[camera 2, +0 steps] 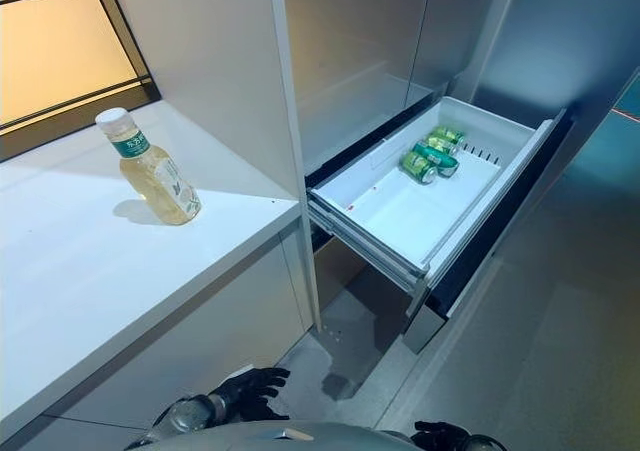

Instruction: Put drinks into fridge and close the fridge

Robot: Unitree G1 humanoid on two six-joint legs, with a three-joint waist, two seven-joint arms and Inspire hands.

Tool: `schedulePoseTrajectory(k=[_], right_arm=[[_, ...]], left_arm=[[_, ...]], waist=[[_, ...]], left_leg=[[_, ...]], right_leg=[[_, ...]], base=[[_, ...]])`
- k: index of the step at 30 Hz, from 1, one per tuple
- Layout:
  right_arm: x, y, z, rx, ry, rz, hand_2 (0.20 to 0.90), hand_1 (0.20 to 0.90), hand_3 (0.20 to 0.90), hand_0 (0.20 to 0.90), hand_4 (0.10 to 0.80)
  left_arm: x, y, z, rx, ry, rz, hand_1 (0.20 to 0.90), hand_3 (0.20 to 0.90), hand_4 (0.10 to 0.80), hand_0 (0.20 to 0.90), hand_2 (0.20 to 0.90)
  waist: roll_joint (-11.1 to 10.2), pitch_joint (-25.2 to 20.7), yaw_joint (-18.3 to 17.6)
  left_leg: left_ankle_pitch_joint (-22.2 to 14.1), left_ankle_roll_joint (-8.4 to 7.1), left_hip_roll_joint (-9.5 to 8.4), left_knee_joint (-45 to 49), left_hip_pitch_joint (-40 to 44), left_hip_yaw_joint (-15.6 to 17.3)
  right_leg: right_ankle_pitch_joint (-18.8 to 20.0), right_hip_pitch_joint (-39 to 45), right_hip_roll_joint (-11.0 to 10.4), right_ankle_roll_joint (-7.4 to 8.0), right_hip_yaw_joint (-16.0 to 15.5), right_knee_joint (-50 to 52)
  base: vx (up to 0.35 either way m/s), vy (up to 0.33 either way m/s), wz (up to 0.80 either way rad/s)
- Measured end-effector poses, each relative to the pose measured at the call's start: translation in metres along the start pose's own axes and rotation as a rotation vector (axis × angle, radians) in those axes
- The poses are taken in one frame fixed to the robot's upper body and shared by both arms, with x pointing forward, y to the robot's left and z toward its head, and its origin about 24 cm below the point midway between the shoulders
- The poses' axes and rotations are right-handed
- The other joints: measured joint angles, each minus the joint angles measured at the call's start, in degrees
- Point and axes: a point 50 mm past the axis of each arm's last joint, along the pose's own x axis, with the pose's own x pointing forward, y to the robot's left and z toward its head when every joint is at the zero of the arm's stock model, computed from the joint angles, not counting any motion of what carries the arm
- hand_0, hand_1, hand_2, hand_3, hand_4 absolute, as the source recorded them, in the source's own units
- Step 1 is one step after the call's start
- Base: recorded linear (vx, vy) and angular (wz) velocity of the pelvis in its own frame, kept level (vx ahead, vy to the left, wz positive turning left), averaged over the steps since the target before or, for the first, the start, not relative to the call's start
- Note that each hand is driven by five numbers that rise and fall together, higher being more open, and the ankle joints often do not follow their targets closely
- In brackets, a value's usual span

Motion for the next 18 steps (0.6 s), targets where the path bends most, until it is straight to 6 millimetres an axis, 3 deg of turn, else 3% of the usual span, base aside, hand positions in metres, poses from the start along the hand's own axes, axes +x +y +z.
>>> schedulePoseTrajectory(k=[5,9,11,18], right_arm=[[0.0,0.0,0.007,-0.037,-0.012,0.004,0.9,0.9,0.9,0.9,0.8],[0.0,-0.002,0.01,-0.04,-0.017,0.0,0.9,0.9,0.9,0.9,0.8],[0.0,-0.002,0.011,-0.042,-0.018,-0.001,0.9,0.9,0.9,0.9,0.8],[-0.001,-0.003,0.014,-0.049,-0.032,-0.008,0.9,0.9,0.9,0.9,0.8]], left_arm=[[0.004,0.005,0.034,0.154,-0.125,-0.027,0.9,0.9,0.8,0.9,0.9],[0.001,0.021,0.073,0.273,-0.263,0.0,0.9,0.9,0.8,0.9,0.9],[0.001,0.027,0.081,0.305,-0.288,0.029,0.9,0.9,0.8,0.9,0.9],[-0.035,0.042,0.126,0.568,-0.485,0.032,0.9,0.9,0.8,0.9,0.9]], waist=[[0.1,0.1,-1.3],[0.6,0.5,-1.5],[0.7,0.5,-1.5],[1.2,1.0,-1.2]], left_leg=[[0.0,0.0,0.03,0.0,-0.1,0.3],[0.0,0.0,0.05,0.0,-0.1,0.4],[0.0,-0.02,0.11,0.0,-0.1,0.5],[0.0,-0.03,0.04,0.1,-1.0,0.3]], right_leg=[[0.0,-0.3,0.0,-0.01,0.4,0.0],[0.0,-0.2,0.1,0.0,0.5,0.0],[0.0,-0.3,0.1,0.0,0.6,0.0],[0.1,-1.1,0.1,0.03,0.6,0.0]], base=[[-0.028,0.004,-0.04],[-0.005,0.002,-0.01],[-0.051,-0.002,-0.03],[-0.046,0.016,0.01]])
